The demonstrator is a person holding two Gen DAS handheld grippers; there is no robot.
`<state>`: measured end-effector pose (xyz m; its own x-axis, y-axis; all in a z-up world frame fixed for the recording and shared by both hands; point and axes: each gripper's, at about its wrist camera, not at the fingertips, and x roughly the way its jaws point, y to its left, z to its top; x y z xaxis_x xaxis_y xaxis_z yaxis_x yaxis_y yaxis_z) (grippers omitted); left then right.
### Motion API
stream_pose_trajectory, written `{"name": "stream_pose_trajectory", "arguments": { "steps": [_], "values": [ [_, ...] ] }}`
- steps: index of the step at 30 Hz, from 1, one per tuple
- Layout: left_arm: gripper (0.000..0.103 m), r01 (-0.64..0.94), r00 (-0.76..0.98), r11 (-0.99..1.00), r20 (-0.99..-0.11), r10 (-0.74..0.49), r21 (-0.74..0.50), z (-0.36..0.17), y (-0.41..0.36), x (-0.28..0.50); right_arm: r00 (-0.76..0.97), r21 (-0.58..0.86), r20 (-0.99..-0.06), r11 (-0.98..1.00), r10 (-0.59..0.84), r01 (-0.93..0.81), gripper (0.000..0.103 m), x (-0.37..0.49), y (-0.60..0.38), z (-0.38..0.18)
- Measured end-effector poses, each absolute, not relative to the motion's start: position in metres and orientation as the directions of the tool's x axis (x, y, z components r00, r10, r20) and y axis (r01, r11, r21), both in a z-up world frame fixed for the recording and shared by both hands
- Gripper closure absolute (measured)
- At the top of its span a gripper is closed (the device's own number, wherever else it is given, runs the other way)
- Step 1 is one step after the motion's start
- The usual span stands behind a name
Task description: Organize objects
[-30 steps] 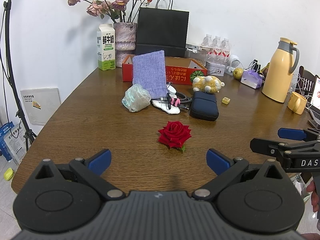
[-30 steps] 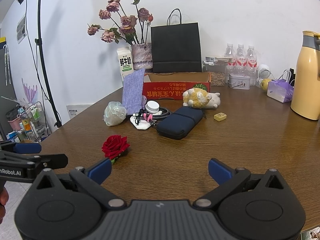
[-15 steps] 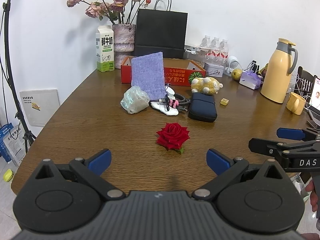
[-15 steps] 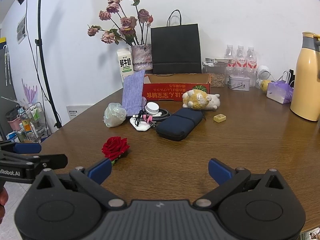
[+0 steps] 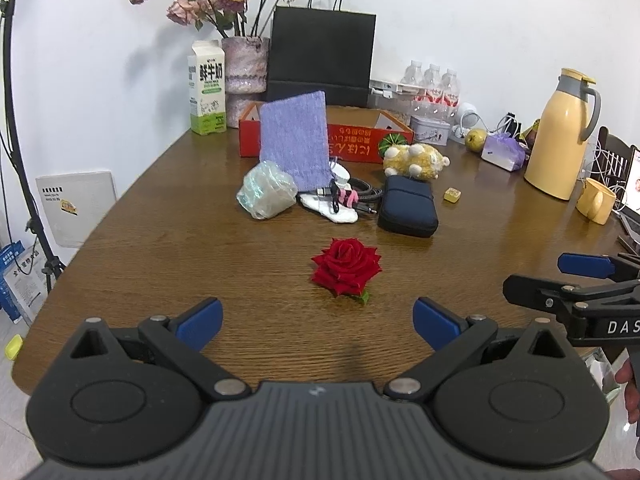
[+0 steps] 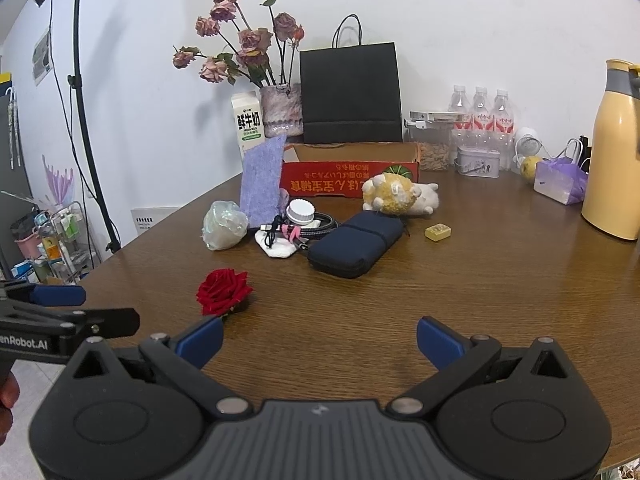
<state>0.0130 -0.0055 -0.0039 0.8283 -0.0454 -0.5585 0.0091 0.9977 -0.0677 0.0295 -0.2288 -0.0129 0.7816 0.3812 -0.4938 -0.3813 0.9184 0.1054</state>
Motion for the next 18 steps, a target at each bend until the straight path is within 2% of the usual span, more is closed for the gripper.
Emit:
{"name": "stream_pose_trajectory", "arguments": {
  "steps": [10,18],
  "values": [
    [0.000,0.013,0.806,0.995,-0.587,-0.069,-0.098,-0.023,-0.014,0.049,0.768,0.118,-0.524,0.924,0.368,-0.363,0.000,0.057,-0.241,-0.036],
    [0.001,-0.002,0.813,0.997,-0.581,-0.040,-0.072,-0.029,-0.025,0.079,0.757,0.130,-0.541,0.926,0.365,-0.354,0.000,0.087,-0.251,-0.049]
  ]
}}
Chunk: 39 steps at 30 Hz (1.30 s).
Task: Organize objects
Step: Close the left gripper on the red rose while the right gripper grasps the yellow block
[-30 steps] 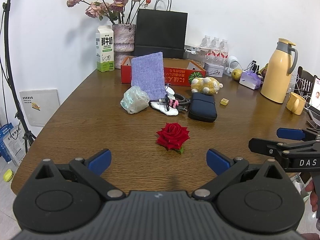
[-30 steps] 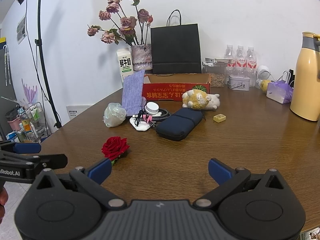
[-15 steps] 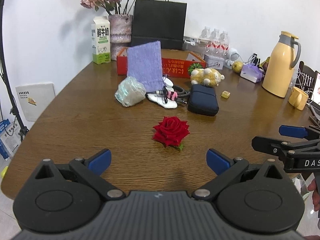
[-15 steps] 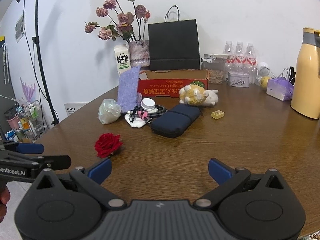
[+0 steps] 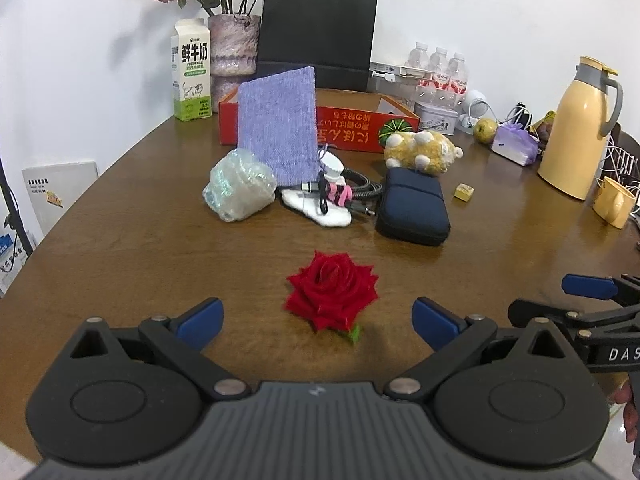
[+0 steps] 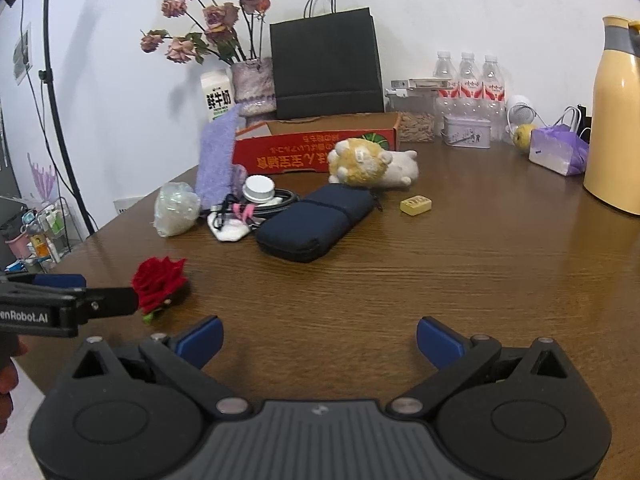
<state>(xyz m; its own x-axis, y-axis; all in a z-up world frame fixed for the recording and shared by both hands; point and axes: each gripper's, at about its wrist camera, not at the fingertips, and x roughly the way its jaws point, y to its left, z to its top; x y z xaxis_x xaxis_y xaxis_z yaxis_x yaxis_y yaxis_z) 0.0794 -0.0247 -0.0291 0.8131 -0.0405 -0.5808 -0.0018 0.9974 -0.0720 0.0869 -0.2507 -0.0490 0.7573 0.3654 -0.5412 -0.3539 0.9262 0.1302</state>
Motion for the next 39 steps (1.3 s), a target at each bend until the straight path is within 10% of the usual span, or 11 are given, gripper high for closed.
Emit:
{"name": "stream_pose_trajectory", "arguments": {
  "steps": [10,18,39],
  "values": [
    [0.013,-0.008,0.797,0.999,-0.603,-0.022,-0.047,-0.040,-0.037,0.110,0.750,0.123,-0.554,0.926,0.362,-0.357,0.000,0.113,-0.259,-0.056],
    [0.055,-0.005,0.781,0.998,-0.624,-0.033,-0.058,-0.046,-0.042,0.120,0.747,0.106,-0.559,0.925,0.360,-0.366,0.000,0.125,-0.261,-0.053],
    [0.062,-0.061,0.804,0.998,-0.594,0.029,-0.034,-0.032,-0.039,0.138,0.758,-0.036,-0.578,0.919,0.301,-0.393,0.000,0.211,-0.295,-0.044]
  ]
}}
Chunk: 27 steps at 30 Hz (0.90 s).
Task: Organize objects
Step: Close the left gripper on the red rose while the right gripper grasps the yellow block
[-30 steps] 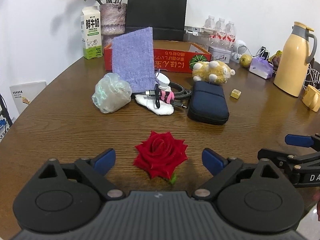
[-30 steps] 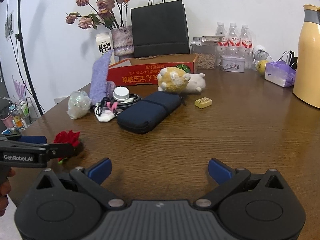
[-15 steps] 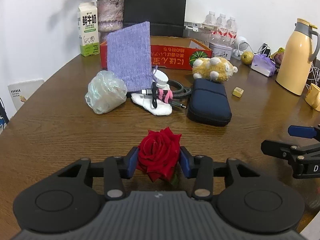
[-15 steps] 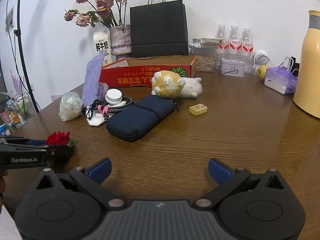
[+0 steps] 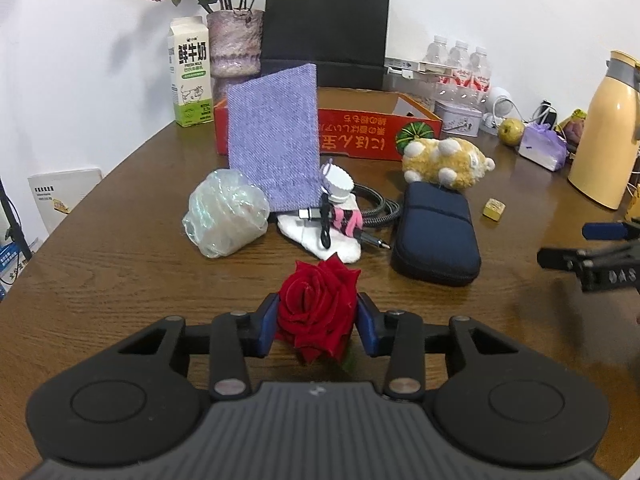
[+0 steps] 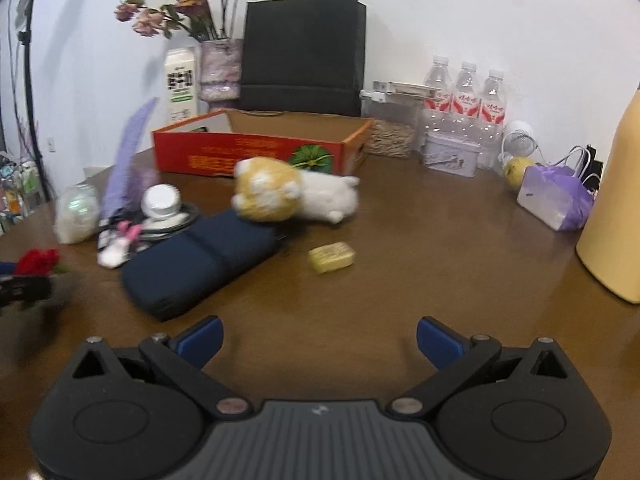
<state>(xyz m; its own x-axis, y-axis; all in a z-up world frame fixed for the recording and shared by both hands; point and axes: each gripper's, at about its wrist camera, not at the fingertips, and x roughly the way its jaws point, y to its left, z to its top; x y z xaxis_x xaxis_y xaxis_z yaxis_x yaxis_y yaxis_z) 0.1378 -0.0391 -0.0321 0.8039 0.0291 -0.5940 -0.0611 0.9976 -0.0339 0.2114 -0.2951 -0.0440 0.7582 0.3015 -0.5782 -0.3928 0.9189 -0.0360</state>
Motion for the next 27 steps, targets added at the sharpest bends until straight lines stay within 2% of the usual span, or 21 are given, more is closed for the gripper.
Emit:
{"name": "stream_pose_trajectory", "arguments": {
  "steps": [6,9,11,13,18,23,27],
  "values": [
    [0.062,-0.099,0.806,0.995,-0.588,0.066,-0.024,-0.025,-0.036,0.143,0.735,-0.028,-0.587,0.899,0.340,-0.438,0.001,0.260,-0.295,-0.047],
    [0.062,-0.118,0.808,0.993,-0.583,0.086,-0.018,-0.021,-0.033,0.144,0.712,-0.039,-0.606,0.881,0.354,-0.472,0.006,0.282,-0.289,-0.053],
    [0.062,-0.128,0.808,0.992,-0.581,0.095,-0.015,-0.019,-0.032,0.145,0.701,-0.038,-0.618,0.877,0.357,-0.480,0.016,0.294,-0.288,-0.057],
    [0.062,-0.136,0.807,0.991,-0.581,0.102,-0.014,-0.018,-0.031,0.147,0.693,-0.016,-0.617,0.875,0.372,-0.484,0.021,0.305,-0.289,-0.061],
    [0.062,-0.137,0.807,0.991,-0.581,0.106,-0.008,-0.015,-0.034,0.151,0.673,0.028,-0.605,0.856,0.426,-0.516,0.030,0.317,-0.293,-0.065],
    [0.062,-0.133,0.806,0.991,-0.583,0.103,-0.008,-0.015,-0.038,0.154,0.660,0.024,-0.606,0.839,0.445,-0.544,0.051,0.319,-0.292,-0.064],
    [0.062,-0.130,0.804,0.991,-0.586,0.100,-0.009,-0.014,-0.042,0.156,0.655,0.018,-0.603,0.828,0.456,-0.560,0.059,0.317,-0.290,-0.063]
  ]
}}
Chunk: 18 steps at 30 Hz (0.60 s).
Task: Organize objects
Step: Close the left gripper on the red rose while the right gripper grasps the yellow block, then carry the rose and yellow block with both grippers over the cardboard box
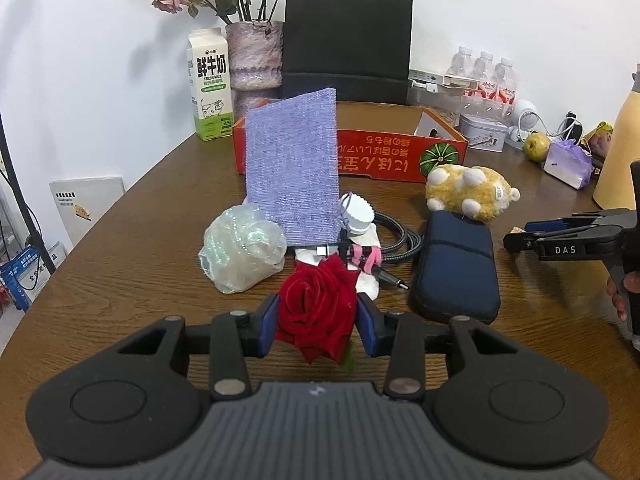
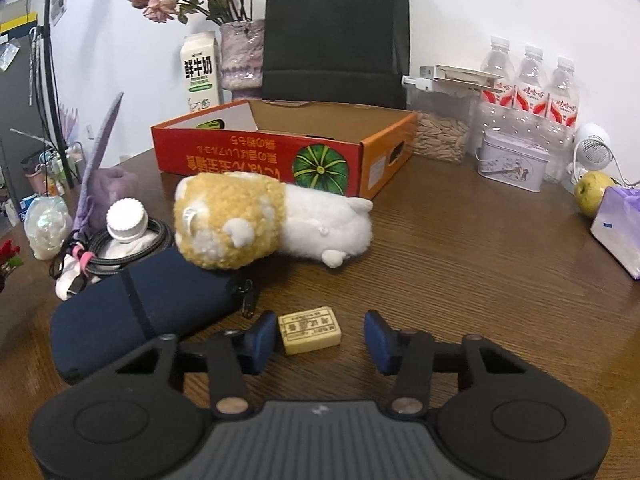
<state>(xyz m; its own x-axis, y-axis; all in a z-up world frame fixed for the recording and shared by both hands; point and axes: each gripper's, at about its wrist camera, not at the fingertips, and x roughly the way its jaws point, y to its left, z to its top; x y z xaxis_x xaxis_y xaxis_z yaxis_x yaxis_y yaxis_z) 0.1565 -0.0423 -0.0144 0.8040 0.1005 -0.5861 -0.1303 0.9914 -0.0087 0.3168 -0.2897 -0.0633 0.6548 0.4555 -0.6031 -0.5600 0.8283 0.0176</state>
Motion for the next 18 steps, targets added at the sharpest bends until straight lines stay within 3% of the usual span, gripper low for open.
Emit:
{"name": "stream_pose_trajectory", "arguments": {
  "steps": [4,18],
  "values": [
    [0.062,-0.125,0.803,0.992,-0.588,0.093,-0.014,-0.016,-0.046,0.159,0.666,-0.014,-0.598,0.825,0.446,-0.565,0.072,0.313,-0.286,-0.062],
    [0.062,-0.116,0.826,0.992,-0.560,0.067,-0.052,-0.008,-0.034,0.142,0.716,-0.042,-0.567,0.853,0.408,-0.520,0.072,0.273,-0.272,-0.056]
  ]
}}
